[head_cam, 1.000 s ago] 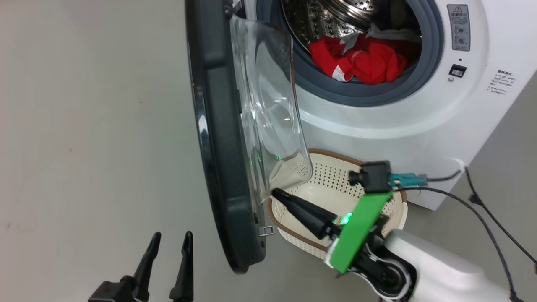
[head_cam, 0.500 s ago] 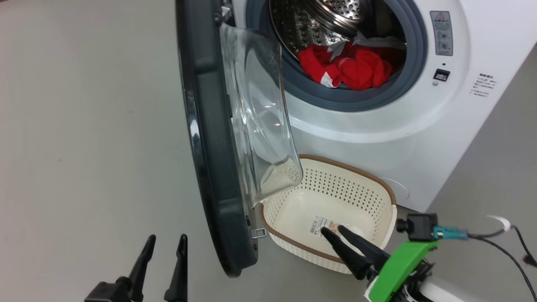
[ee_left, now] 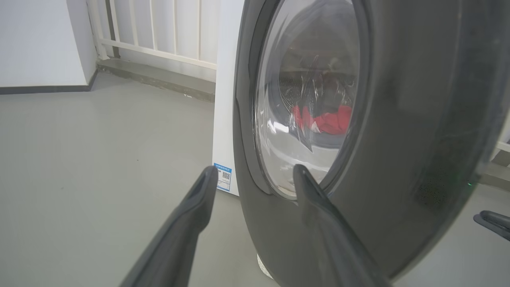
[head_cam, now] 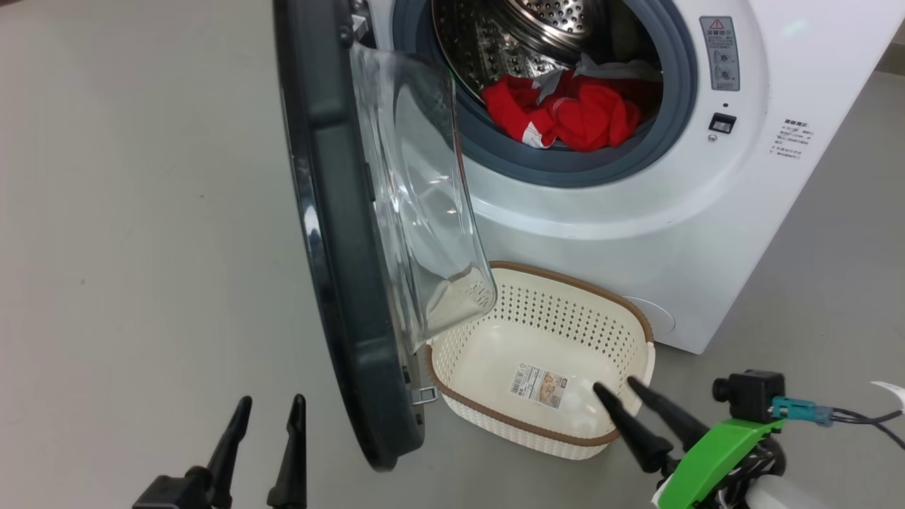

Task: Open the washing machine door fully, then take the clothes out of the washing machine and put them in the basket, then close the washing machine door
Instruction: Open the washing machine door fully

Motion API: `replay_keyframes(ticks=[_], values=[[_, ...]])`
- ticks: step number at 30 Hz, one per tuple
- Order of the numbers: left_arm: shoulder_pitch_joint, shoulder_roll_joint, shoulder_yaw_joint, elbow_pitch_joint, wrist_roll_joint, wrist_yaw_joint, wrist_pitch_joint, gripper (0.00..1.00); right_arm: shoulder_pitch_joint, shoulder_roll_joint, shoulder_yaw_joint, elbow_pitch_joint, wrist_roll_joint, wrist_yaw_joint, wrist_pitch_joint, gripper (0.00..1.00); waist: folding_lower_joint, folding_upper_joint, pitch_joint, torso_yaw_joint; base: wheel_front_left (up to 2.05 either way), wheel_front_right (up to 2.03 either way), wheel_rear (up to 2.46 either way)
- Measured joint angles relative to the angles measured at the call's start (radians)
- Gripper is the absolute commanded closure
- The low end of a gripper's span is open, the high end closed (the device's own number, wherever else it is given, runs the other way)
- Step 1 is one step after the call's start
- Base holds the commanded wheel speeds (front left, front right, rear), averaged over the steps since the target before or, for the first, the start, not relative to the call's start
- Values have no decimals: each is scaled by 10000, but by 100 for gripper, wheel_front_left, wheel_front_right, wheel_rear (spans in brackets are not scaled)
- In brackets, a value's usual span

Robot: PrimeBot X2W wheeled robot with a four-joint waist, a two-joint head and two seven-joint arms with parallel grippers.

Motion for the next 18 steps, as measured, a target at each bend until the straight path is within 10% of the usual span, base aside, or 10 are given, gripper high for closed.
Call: replay_keyframes(ticks=[18], values=[[-7,-2,92,-10,29,-10,0,0,2061,1630,-4984,-639,-7325,13,-8,0,0,0,2,-133,0,0,0]])
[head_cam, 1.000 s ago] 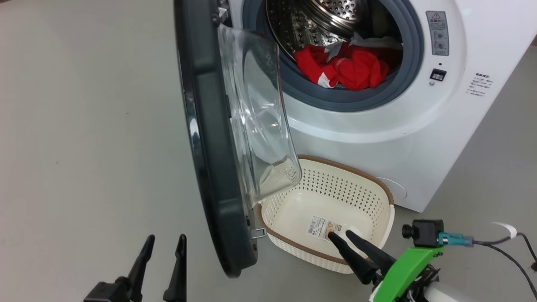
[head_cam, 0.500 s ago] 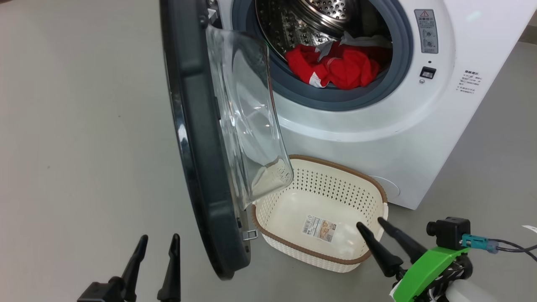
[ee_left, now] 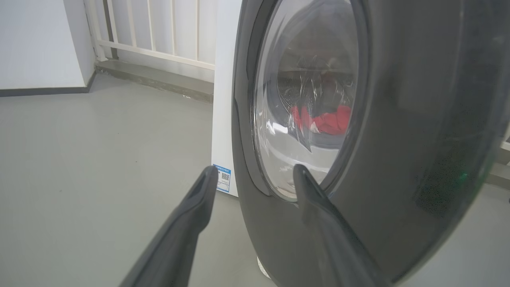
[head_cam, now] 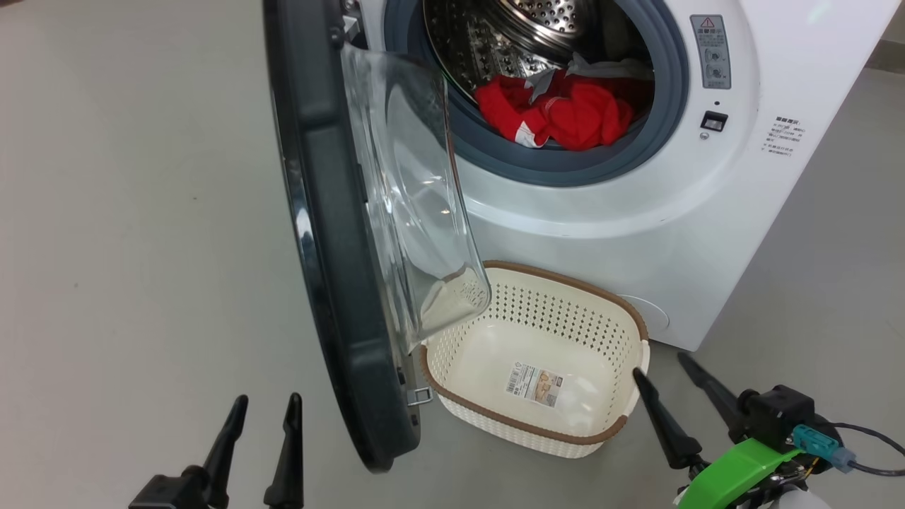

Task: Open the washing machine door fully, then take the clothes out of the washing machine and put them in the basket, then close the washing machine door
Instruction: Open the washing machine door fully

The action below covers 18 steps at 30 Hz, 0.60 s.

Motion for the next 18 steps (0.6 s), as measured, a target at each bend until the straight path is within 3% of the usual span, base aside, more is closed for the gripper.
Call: replay_keyframes(ticks=[7,18], values=[[-10,0,4,-182,132,25,0,0,595,575,-1218,-740,-1440,2,-2,0,0,0,15,-24,0,0,0],[-10,2,6,-194,132,27,0,0,1107,903,-1657,-815,-1824,2,-15,0,0,0,16,-33,0,0,0]])
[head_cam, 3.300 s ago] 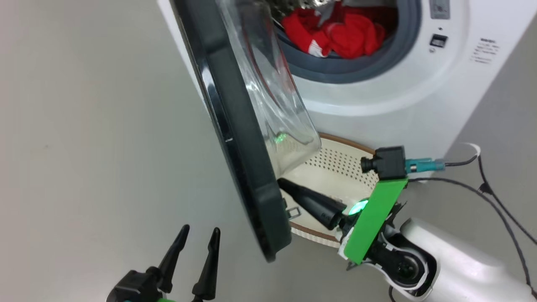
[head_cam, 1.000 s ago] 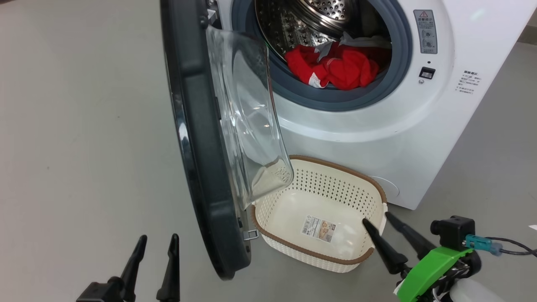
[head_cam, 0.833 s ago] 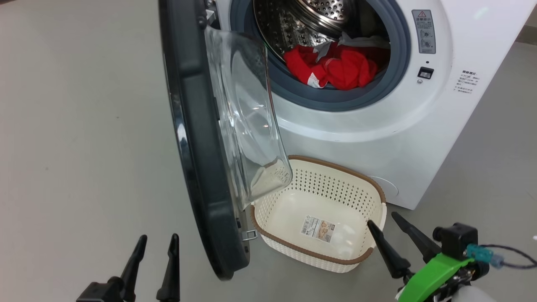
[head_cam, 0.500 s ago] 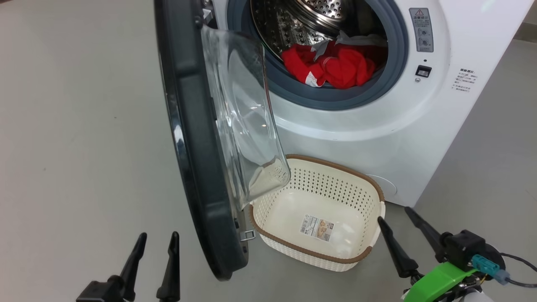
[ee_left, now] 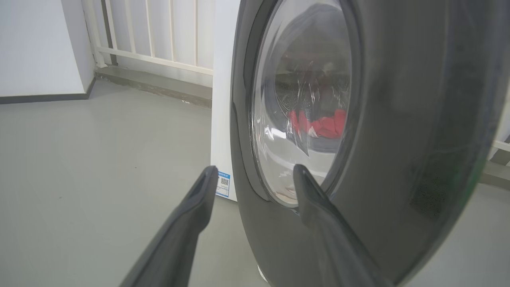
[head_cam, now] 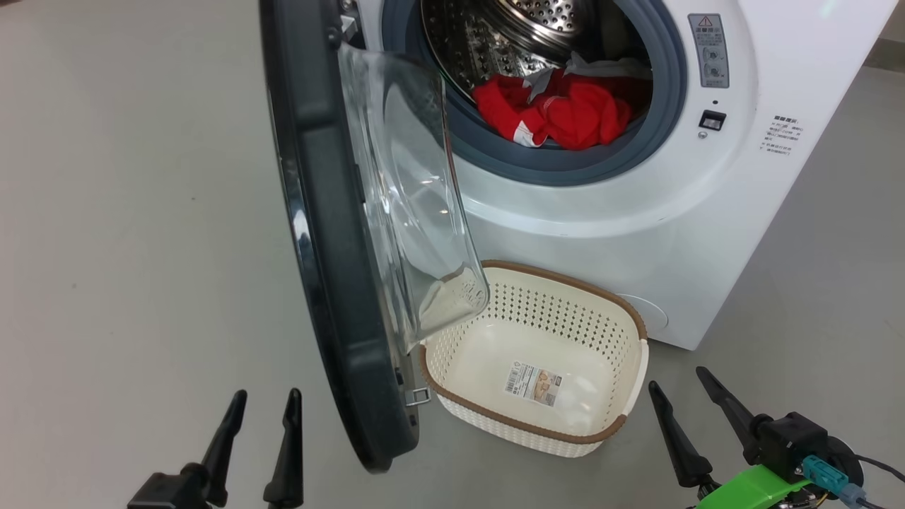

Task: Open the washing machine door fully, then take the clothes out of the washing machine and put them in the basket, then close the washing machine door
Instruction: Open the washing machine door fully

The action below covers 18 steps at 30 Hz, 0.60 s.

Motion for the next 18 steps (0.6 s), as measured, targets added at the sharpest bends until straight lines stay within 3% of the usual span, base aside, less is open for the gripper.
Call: replay_keyframes(ticks=[6,7,8,9,18], values=[[-1,-2,23,0,-125,13,0,0,0,27,2,0,-15,0,0,0,0,0,26,-24,0,0,0],[-7,-2,40,-2,-221,33,0,56,0,27,2,0,-15,0,0,0,-1,0,24,-25,0,0,0],[-15,-2,67,-31,-282,71,0,84,0,27,0,-4,-17,0,0,0,0,-1,20,-23,0,0,0],[-31,-2,121,-104,-359,84,0,100,0,29,2,-8,-19,0,0,0,0,-1,18,-23,0,0,0],[-583,-4,698,-2669,-552,387,-2,100,-1,56,13,-52,-92,0,-4,0,0,0,40,-46,0,0,0]])
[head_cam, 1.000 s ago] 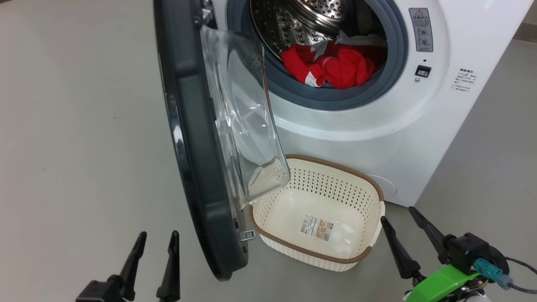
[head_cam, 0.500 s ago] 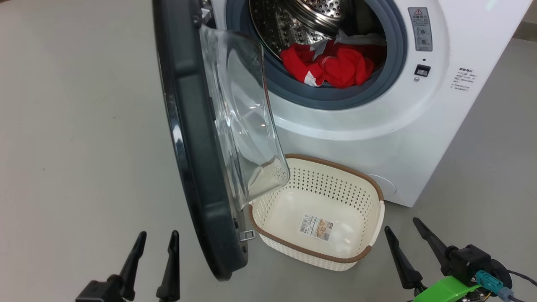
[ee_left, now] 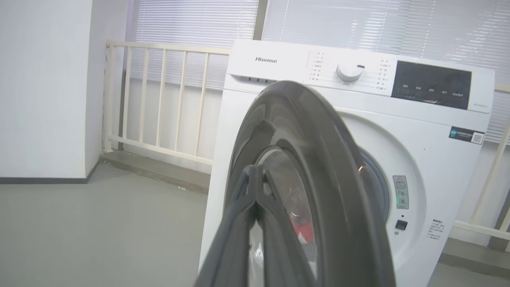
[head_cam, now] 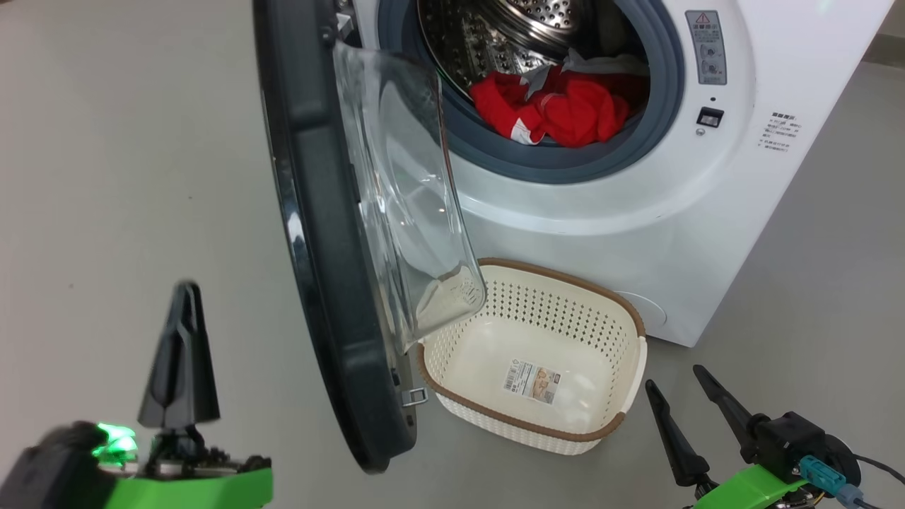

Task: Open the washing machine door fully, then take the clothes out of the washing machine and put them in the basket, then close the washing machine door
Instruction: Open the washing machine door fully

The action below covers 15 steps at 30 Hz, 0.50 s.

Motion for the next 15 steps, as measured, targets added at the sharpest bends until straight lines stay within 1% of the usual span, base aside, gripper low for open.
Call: replay_keyframes(ticks=[3,5,7,12,15], values=[[-193,2,-249,-1354,138,111,-73,100,-2,0,4,-42,-12,0,-13,0,0,0,51,-16,0,0,0],[-258,4,-744,-2088,378,142,-75,100,-3,2,2,-58,-13,0,-23,0,0,0,72,-37,0,0,0],[-255,4,-1457,-2514,685,134,-84,100,-4,6,8,-67,-27,0,-23,0,0,0,95,-66,0,0,0],[-73,15,-3099,-2581,844,130,-82,100,-7,12,13,-84,-27,0,-23,0,0,0,137,-149,0,0,0],[192,33,-3779,-1889,740,115,-81,100,-9,21,15,-96,-27,0,-23,0,0,0,145,-189,0,0,0]])
